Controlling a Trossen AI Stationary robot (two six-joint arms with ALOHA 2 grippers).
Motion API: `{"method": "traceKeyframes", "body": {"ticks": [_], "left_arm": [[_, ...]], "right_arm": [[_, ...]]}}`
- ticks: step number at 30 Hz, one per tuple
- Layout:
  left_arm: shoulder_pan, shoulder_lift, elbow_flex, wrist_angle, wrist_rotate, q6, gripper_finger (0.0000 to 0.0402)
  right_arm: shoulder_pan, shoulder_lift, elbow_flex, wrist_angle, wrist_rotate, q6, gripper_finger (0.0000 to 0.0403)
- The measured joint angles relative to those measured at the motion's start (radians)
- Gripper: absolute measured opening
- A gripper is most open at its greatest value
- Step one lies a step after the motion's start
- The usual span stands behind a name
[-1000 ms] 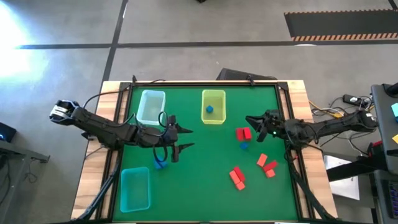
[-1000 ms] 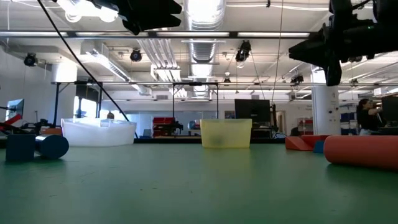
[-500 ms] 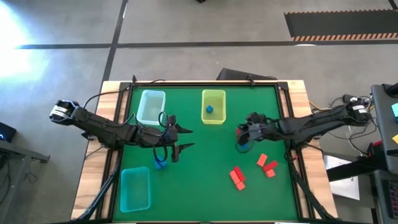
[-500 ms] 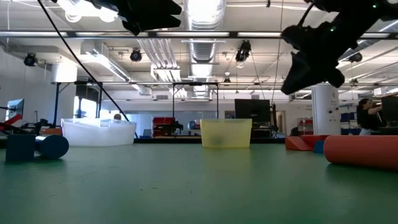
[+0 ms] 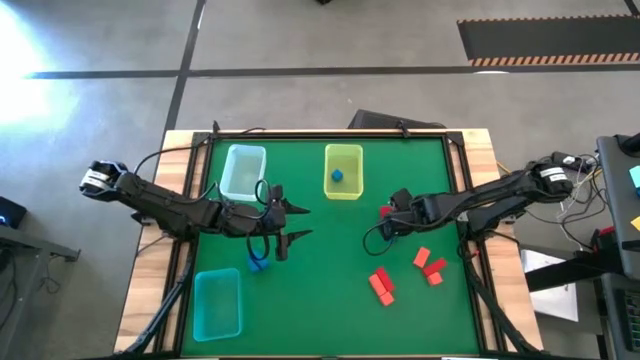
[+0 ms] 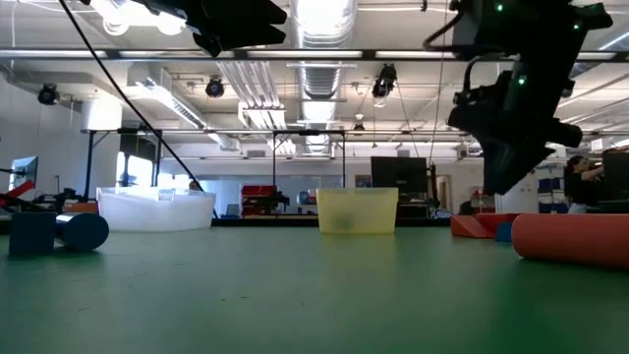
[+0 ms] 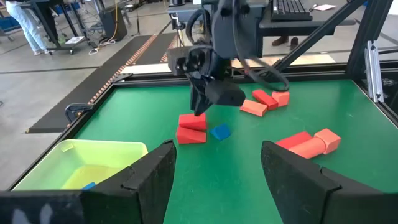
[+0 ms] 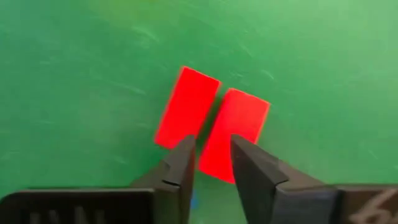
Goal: Sort & place blocks by color
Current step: Put the red block into the white bin
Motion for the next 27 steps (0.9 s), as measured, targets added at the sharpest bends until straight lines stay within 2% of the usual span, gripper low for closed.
{"method": "traceKeyframes", "body": {"ticks": [8,14,19,27], "left_arm": [[0.004,0.0,0.0,0.0,0.0,0.0,0.0219],[0.009,0.0,0.0,0.001,0.0,0.0,0.0219],[0.011,0.0,0.0,0.001,0.0,0.0,0.0219],[0.013,0.0,0.0,0.001,0.0,0.0,0.0219]], "right_arm": [[-0.001,0.067,0.0,-0.009,0.013,0.035,0.022],[-0.001,0.105,0.0,-0.005,0.019,0.047,0.0273],[-0.001,0.137,0.0,-0.005,0.019,0.061,0.0282],[-0.001,0.166,-0.001,-0.005,0.019,0.062,0.0251]]}}
